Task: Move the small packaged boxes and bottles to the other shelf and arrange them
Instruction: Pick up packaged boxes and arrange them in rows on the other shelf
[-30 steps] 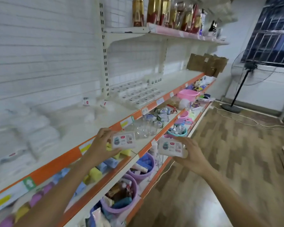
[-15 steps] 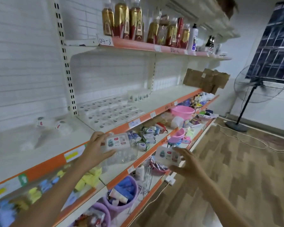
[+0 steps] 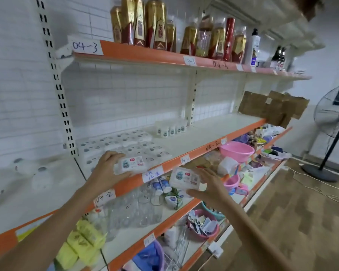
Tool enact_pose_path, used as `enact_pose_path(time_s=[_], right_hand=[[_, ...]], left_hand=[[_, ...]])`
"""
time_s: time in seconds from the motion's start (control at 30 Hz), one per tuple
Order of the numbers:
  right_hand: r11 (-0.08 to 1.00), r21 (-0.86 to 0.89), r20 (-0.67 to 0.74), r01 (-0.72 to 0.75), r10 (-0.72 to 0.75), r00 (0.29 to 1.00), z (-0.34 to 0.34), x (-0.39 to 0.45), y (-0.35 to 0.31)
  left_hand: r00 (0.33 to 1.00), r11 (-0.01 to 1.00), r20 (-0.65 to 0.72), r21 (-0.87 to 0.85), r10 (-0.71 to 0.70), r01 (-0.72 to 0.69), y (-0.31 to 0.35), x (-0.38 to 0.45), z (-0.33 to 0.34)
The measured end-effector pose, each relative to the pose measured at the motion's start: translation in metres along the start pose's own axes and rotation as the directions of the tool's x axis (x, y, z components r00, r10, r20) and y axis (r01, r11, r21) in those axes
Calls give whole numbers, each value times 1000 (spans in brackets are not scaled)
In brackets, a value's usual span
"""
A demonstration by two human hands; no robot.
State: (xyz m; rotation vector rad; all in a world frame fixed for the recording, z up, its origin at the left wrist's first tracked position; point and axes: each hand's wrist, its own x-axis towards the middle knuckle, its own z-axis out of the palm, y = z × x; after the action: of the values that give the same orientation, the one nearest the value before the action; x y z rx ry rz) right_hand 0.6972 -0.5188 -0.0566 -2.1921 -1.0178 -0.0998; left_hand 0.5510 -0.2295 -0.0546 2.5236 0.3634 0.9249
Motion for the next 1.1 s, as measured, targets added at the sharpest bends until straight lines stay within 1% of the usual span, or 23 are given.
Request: enact_pose_path(time_s=[0.1,0.23,0.33,0.5,0.6,0.73,0.87,1.0,1.1], right_hand=[[997,-22,42,73,-72,997,-2,60,15],[993,-13,141,116,-113,984,-4,140,34],[986,-16,188,168,-162,969,0,195,46],[978,63,283,197,-207,937,23,278,51],[971,124,373,205,-237,897,49,318,53],[956,188,483,226,-291,826,87,352,58],[950,222,552,220,-309,775,117,377,68],[918,331,599,220,-385,702,134,389,74],[891,422,582,169,-409,703,143,389,79]], left_hand=[[998,999,-41,35,-39,41,-17,41,18],[992,992,-69,49,-110,114,-40,88,38],[982,983,-80,56,-171,176,-51,110,48],[947,946,-40,45,-320,322,-64,139,56],[911,908,3,83,-411,410,-68,150,62],[856,853,27,95,-517,512,-70,156,71],[829,821,-17,134,-558,555,-65,161,82],[769,769,-78,32,-635,638,-62,156,96],[740,745,-102,-18,-664,666,-62,150,105]])
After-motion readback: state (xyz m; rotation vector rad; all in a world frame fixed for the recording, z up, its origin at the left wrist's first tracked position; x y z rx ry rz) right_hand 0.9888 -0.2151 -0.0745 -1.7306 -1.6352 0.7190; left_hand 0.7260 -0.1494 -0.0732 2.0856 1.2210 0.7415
